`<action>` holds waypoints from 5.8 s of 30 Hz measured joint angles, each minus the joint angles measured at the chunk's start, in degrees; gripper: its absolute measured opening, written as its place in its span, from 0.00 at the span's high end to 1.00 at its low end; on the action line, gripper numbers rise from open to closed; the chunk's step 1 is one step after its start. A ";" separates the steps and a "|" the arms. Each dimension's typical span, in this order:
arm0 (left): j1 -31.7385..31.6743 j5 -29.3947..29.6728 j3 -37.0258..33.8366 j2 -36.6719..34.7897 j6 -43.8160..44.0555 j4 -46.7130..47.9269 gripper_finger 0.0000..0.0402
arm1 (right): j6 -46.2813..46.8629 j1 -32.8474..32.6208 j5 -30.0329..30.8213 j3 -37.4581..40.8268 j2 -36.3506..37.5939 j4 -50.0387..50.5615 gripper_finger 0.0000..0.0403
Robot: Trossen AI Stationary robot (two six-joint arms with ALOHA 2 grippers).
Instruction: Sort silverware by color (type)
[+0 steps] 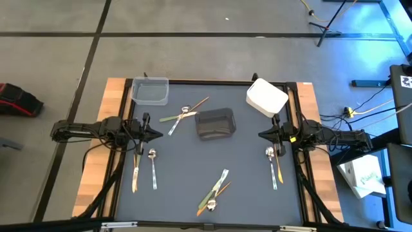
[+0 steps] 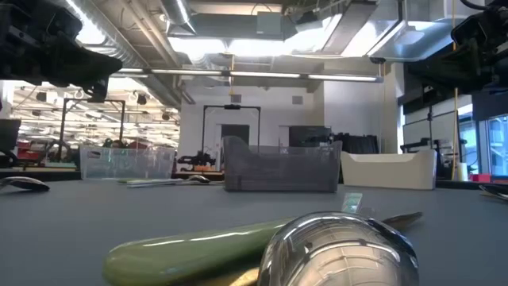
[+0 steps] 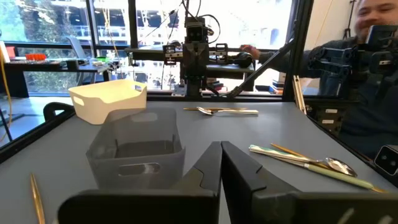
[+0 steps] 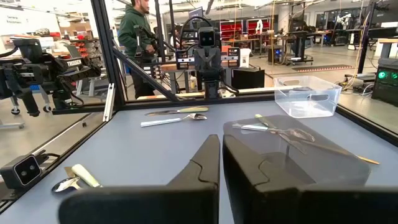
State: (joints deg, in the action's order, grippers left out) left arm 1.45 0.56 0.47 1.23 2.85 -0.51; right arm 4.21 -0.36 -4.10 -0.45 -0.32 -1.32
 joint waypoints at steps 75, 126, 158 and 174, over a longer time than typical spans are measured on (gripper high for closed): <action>-0.26 7.31 -0.07 2.30 -4.68 -18.06 0.99 | -6.13 0.04 10.56 -3.95 -16.60 -15.21 0.97; 28.08 22.65 23.69 65.45 4.74 -39.06 0.99 | -11.00 -22.49 -9.00 -53.20 -103.19 -4.62 0.66; 28.89 24.05 23.65 67.82 9.07 -40.54 0.99 | -16.65 -22.51 -2.97 -53.24 -106.83 -2.03 0.96; 28.89 24.09 23.63 67.82 8.60 -42.60 0.99 | -13.42 -22.49 -1.53 -53.05 -96.08 3.81 0.97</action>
State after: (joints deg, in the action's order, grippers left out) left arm 30.35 24.64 24.10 69.06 11.46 -43.11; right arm -9.21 -22.85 -5.62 -53.49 -96.40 2.48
